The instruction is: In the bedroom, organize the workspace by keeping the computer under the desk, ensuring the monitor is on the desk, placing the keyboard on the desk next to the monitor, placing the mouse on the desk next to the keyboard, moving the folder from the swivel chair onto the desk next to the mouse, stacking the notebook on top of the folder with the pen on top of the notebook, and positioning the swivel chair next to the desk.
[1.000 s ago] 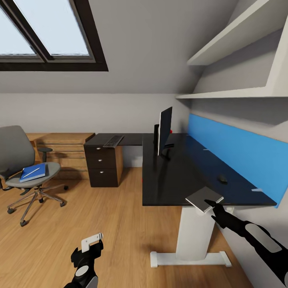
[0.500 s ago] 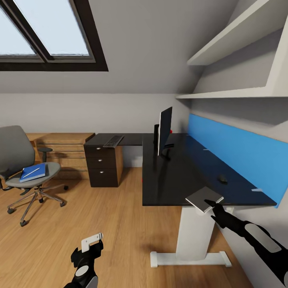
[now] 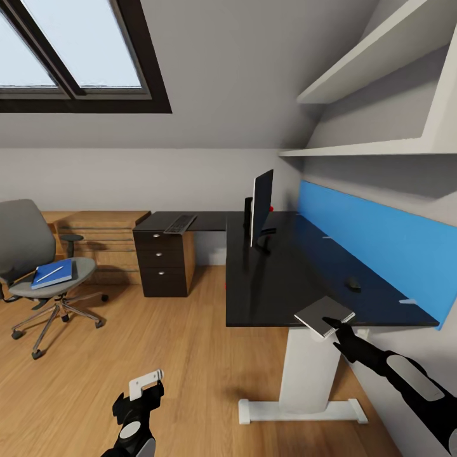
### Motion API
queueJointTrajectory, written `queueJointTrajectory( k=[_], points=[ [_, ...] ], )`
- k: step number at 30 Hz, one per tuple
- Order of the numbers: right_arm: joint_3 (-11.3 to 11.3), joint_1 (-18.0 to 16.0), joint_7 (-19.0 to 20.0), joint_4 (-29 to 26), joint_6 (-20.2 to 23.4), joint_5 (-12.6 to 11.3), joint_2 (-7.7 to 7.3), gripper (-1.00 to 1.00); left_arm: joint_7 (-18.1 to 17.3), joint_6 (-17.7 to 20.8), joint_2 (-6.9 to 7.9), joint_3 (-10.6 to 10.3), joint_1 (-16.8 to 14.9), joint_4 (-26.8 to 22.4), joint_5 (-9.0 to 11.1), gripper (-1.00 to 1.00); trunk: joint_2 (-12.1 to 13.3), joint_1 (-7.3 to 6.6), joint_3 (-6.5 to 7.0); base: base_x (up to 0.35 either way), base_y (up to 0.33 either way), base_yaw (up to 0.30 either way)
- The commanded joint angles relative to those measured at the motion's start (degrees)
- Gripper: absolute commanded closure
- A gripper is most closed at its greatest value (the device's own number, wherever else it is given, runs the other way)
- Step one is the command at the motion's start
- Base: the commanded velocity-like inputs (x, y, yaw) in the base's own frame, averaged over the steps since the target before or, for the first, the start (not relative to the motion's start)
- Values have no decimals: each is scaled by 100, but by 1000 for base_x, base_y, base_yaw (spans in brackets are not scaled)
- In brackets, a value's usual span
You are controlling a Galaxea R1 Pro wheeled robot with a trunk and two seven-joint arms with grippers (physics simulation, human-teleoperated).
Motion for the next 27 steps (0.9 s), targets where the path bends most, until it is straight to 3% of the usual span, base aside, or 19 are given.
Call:
queueJointTrajectory(
  k=[1,11,12,27],
  points=[
    [21,-7,18,3,-1,-26,-6,-100,40,-17,8,-30,-8,-7,46,-100,-3,-1,-6,0,0,0],
    [24,-7,18,3,-1,-20,-4,-100,40,-17,7,-29,-9,-7,46,-100,-3,-1,-6,0,0,0],
    [25,-7,18,3,0,-19,-4,100,40,-17,8,-29,-10,-7,46,-100,-3,-1,-6,0,0,0],
    [14,-7,24,3,-6,-17,-4,100,40,-17,8,-32,-8,-7,46,-100,-3,-1,-6,0,0,0]
  ],
)
